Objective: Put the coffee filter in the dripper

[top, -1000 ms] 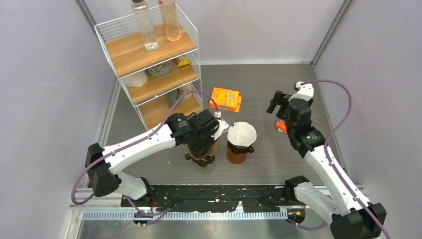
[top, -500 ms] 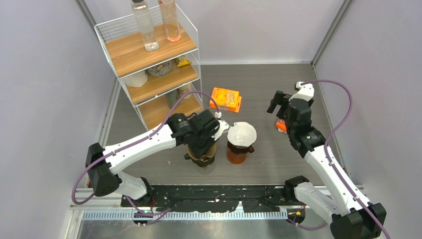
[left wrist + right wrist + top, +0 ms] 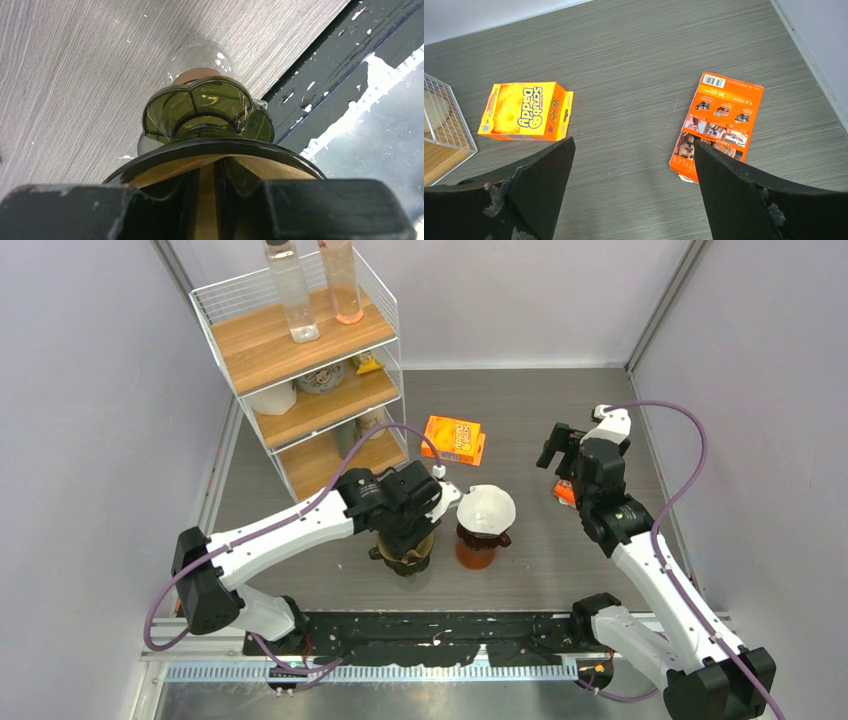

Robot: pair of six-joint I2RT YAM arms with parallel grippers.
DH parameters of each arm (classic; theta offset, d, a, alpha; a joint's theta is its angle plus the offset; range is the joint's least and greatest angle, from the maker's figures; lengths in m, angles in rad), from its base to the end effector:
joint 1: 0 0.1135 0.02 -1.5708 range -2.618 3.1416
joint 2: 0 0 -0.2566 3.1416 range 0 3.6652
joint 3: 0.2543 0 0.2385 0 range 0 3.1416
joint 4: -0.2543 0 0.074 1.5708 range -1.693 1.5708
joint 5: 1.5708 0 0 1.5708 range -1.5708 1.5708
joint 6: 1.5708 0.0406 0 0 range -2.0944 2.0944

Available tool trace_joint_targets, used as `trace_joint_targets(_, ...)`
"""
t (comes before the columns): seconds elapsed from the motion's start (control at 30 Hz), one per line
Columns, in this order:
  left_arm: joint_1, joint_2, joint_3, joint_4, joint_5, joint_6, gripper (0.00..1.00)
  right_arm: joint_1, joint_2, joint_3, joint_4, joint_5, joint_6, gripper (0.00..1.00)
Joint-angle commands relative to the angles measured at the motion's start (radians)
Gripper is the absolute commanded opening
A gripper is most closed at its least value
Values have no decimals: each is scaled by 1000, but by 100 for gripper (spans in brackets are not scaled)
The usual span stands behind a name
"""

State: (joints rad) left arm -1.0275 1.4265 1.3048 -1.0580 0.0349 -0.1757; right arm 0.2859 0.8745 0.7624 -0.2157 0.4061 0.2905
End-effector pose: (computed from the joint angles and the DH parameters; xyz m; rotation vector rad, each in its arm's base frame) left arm 0.1348 -0.2260 0.2930 1.1727 2.5613 -0.3563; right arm 0.1934 0.0401 0.3083 0.2772 1.8504 0.0114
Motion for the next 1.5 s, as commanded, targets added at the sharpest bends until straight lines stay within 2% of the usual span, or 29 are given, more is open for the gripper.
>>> trace_joint_targets(0.0,-6,-1,-7,-5,3,1,24,-5,-16,8,19,19,-9,96)
trace_joint_targets(0.1,-8,0,-5,-4,5,-1,24,-5,-17,8,19,20,-10,96)
trace_joint_targets(0.33,-8,-11,13,-9,2,0,12,-5,-18,9,19,19,-11,95)
trace_joint_targets(0.57,-6,-33,28,-10,-12,5,9,-5,-17,8,19,16,-12,96)
trace_joint_targets(1.27,-7,-113,100,-16,-26,37,15,-5,-33,6,19,16,-17,95)
trace_joint_targets(1.33,-9,-128,143,-55,-81,42,16,-5,-36,7,15,16,-18,95)
trace_joint_targets(1.4,-7,-177,184,-67,-140,39,21,-5,-40,10,11,13,-21,95)
trace_joint_targets(1.47,-8,-228,208,-54,-147,38,32,-5,-45,11,10,10,-26,96)
